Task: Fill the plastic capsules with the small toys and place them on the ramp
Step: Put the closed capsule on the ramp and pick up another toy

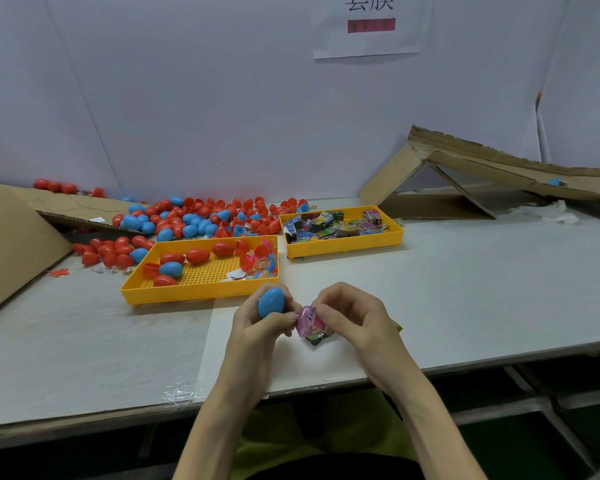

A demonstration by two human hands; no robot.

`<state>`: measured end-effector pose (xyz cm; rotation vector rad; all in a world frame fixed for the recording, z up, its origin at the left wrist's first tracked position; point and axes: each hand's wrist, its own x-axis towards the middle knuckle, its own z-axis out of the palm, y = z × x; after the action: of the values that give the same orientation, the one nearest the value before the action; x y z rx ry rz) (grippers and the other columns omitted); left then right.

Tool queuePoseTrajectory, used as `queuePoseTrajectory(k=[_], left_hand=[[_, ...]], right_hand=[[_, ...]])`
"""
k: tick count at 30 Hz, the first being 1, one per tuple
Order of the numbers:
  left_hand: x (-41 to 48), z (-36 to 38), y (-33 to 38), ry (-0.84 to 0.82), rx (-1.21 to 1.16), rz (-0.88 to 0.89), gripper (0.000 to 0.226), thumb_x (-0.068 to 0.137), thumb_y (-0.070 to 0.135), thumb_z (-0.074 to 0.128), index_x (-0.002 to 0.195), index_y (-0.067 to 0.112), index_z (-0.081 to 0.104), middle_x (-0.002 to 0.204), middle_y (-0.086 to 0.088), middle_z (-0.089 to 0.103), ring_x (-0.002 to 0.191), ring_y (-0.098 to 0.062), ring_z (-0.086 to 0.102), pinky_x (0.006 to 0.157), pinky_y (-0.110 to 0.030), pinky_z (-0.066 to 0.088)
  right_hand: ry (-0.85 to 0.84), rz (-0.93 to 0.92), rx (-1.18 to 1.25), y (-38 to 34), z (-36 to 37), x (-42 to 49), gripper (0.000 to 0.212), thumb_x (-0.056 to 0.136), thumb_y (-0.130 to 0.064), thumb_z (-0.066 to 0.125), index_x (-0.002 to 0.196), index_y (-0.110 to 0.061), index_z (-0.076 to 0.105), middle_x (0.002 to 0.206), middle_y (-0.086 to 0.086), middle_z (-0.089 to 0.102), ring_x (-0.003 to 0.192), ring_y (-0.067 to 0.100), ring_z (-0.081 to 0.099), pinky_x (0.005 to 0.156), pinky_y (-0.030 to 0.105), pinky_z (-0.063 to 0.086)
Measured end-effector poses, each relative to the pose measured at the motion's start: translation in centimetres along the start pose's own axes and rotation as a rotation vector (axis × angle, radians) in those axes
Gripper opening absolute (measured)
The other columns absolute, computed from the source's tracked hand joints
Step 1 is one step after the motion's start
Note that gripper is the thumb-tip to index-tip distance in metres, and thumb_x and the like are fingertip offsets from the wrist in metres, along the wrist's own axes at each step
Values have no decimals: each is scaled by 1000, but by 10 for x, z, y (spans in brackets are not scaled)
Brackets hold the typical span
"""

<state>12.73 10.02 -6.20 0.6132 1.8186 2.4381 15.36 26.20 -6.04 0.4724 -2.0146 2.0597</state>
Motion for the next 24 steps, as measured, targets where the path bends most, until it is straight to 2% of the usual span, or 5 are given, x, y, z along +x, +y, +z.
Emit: queuePoseTrajectory(k=[6, 10, 14, 20, 24], left_hand=[[-1, 0, 1, -56, -27, -18, 30, 63, 26, 71, 87, 10, 61, 79, -7, 52, 69, -14, 49, 58, -23, 45], [-1, -1, 0, -45, -35, -6, 17, 77, 12, 65, 91, 7, 58, 80, -9, 52, 71, -18, 50, 63, -31, 45], [-2, 0, -1, -35, -14, 6, 12, 79, 12, 67, 90, 11, 61, 80, -8, 53, 71, -17, 52, 62, -24, 49], [-3, 3, -1, -22, 57, -8, 12, 77, 10, 62, 89, 11, 62, 84, -7, 53, 71, -13, 55, 63, -23, 51], [-1, 5, -1, -3, 123, -20, 14, 79, 17, 66, 93, 13, 65, 88, -5, 59, 79, -20, 59, 70, -32, 57]], right_hand=[[-48, 25, 40, -1, -1, 1, 6, 84, -35, 64, 81, -31, 67, 86, 1, 66, 83, 19, 61, 71, 30, 50], [-86, 45, -16, 0, 0, 2, 18, 88, -35, 61, 85, -18, 66, 72, 1, 59, 69, 14, 54, 69, 28, 46], [-141, 56, -62, -2, 0, 2, 36, 88, -46, 57, 89, -11, 66, 68, -7, 56, 68, 11, 50, 70, 29, 44], [-123, 15, 9, -3, -3, 1, 14, 83, -40, 67, 77, -28, 67, 77, 1, 57, 70, 14, 50, 74, 32, 46], [-30, -28, 95, -1, -6, -1, 13, 81, -35, 70, 78, -22, 71, 79, -1, 64, 79, 12, 60, 74, 27, 51]])
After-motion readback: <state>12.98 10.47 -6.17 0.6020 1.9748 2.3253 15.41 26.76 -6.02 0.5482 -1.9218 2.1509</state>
